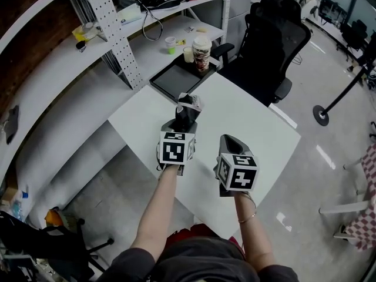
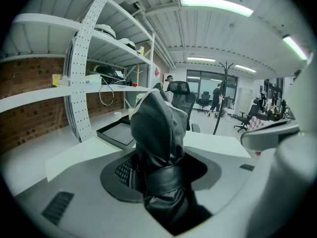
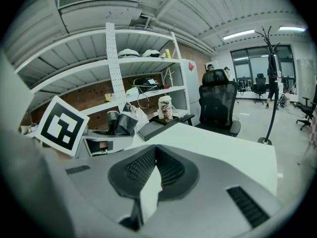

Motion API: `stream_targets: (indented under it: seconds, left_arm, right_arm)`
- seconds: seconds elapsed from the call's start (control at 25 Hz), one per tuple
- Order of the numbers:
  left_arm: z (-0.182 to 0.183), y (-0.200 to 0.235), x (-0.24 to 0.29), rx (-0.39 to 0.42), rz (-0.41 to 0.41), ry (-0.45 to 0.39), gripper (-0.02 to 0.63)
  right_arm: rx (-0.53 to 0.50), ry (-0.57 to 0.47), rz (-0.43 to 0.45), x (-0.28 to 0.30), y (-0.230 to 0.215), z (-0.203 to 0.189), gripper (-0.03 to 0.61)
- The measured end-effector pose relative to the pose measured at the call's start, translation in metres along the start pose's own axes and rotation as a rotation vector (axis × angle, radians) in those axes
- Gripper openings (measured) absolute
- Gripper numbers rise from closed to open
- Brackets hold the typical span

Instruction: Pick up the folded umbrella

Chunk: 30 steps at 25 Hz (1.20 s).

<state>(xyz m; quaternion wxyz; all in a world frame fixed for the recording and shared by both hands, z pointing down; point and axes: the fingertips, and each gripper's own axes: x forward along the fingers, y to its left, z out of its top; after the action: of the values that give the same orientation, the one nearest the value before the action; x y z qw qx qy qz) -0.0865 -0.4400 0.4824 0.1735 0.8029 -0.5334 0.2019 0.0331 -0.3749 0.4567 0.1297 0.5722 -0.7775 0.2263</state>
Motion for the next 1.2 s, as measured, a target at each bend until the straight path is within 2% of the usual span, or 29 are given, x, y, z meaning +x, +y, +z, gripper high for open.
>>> stream_targets:
  seconds: [0.6,1.2]
  left_arm:
    - [0.042,-0.011,-0.061,0.021,-0.014,-0.165,0.224]
    - [0.057,-0.018,-0.112,0.051,-0.016,-0.256,0.224]
  right_arm:
    - [-0.032,-0.063,0.017,-0.028,0.017,0.016,0.018]
    - [-0.07,-0.125,0.032,-0.049,0.036,0.032,0.018]
